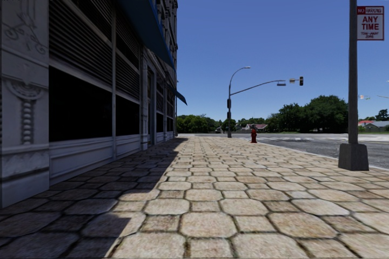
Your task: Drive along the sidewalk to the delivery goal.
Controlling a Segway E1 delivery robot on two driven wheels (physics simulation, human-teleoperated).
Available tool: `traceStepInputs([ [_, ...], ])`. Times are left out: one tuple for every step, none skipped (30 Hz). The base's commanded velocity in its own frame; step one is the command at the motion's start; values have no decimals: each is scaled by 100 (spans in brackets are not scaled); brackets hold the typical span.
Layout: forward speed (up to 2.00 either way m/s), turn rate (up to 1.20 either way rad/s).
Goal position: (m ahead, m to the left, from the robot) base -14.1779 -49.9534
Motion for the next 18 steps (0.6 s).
traceStepInputs([
  [200, 0],
  [200, 0],
  [200, 0],
  [200, 0],
  [200, 0],
  [200, 0],
  [200, 0],
  [200, 0],
  [200, 0],
  [200, 0],
  [200, 0],
  [200, 0],
  [200, 0],
  [200, 0],
  [200, 0],
  [200, 0],
  [200, 0],
  [200, 0],
])
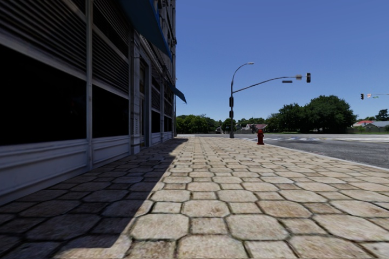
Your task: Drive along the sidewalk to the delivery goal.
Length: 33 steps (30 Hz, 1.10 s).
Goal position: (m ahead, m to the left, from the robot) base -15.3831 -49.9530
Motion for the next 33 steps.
traceStepInputs([
  [200, 0],
  [200, 0],
  [200, 0],
  [200, 0],
  [200, 0],
  [200, 0],
  [200, 0],
  [200, 0],
  [200, 0],
  [200, 0],
  [200, 0],
  [200, 0],
  [200, 0],
  [200, 0],
  [200, 0],
  [200, 0],
  [200, 0],
  [200, 0],
  [200, 0],
  [200, 0],
  [200, 0],
  [200, 0],
  [200, 0],
  [200, 0],
  [200, 0],
  [200, 0],
  [200, 0],
  [200, 0],
  [200, 0],
  [200, 0],
  [200, 0],
  [200, 0],
  [200, 0],
])
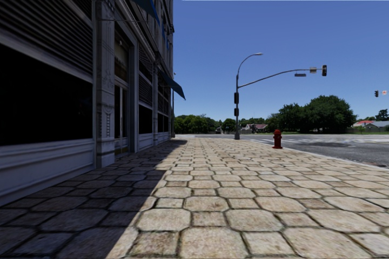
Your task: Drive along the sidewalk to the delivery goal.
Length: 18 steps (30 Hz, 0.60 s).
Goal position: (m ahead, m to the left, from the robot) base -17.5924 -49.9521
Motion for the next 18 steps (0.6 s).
traceStepInputs([
  [200, 0],
  [200, 0],
  [200, 0],
  [200, 0],
  [200, 0],
  [200, 0],
  [200, 0],
  [200, 0],
  [200, 0],
  [200, 0],
  [200, 0],
  [200, 0],
  [200, 0],
  [200, 0],
  [200, 0],
  [200, 0],
  [200, 0],
  [200, 0],
])
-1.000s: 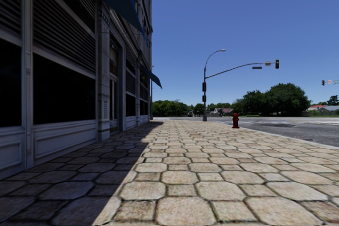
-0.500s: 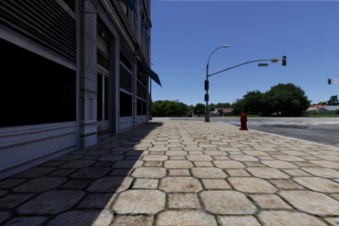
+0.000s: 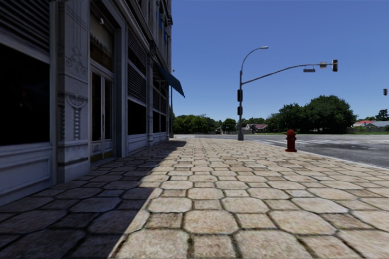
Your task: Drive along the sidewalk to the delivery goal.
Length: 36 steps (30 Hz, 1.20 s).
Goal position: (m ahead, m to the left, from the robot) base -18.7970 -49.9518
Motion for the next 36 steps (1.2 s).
traceStepInputs([
  [200, 0],
  [200, 0],
  [200, 0],
  [200, 0],
  [200, 0],
  [200, 0],
  [200, 0],
  [200, 0],
  [200, 0],
  [200, 0],
  [200, 0],
  [200, 0],
  [200, 0],
  [200, 0],
  [200, 0],
  [200, 0],
  [200, 0],
  [200, 0],
  [200, 0],
  [200, 0],
  [200, 0],
  [200, 0],
  [200, 0],
  [200, 0],
  [200, 0],
  [200, 0],
  [200, 0],
  [200, 0],
  [200, 0],
  [200, 0],
  [200, 0],
  [200, 0],
  [200, 0],
  [200, 0],
  [200, 0],
  [200, 0],
])
